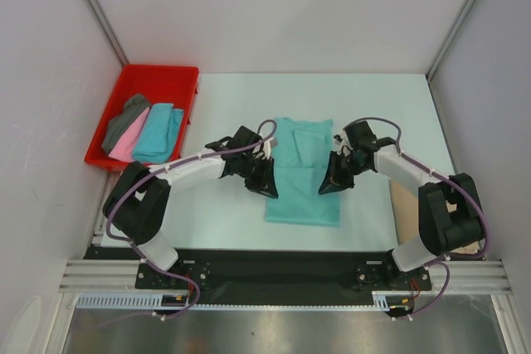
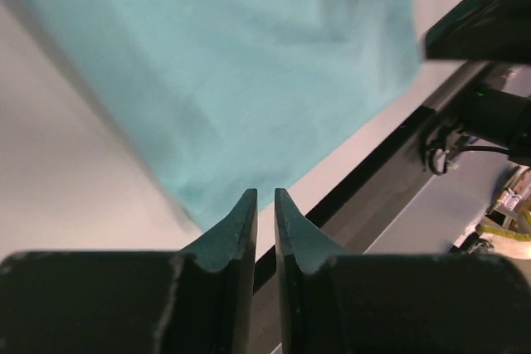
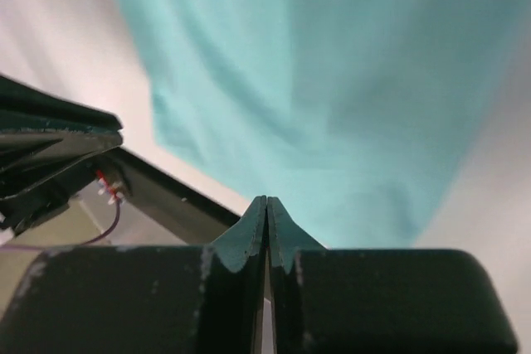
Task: Fold and stack the t-shirts
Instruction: Fold the tshirt
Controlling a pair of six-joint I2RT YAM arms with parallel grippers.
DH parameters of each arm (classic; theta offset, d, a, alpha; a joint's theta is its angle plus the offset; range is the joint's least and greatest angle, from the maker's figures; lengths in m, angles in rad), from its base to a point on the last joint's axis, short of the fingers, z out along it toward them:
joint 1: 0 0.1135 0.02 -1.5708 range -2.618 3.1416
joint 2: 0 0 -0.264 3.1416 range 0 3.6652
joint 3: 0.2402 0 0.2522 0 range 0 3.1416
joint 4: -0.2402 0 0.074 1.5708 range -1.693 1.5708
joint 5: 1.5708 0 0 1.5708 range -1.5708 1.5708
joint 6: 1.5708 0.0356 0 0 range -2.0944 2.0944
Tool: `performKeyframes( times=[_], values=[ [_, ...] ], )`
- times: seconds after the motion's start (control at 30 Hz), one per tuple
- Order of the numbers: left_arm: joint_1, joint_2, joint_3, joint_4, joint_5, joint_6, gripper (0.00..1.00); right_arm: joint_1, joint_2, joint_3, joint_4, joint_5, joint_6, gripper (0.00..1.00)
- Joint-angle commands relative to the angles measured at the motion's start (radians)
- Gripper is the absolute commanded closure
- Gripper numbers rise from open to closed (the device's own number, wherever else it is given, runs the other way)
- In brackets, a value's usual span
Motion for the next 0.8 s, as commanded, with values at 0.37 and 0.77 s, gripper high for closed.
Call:
performKeyframes(
  times=[0.37, 0.77],
  values=[
    [-0.016, 0.188, -0.171, 0.251, 0.11, -0.138, 0.99, 0.101, 0.188, -0.158, 0.135, -0.213, 0.032, 1.0],
    [-0.062, 0.084, -0.1, 0.05, 0.02, -0.075, 0.96, 0.107, 0.024, -0.071, -0.071, 0.051, -0.009, 1.0]
  ],
)
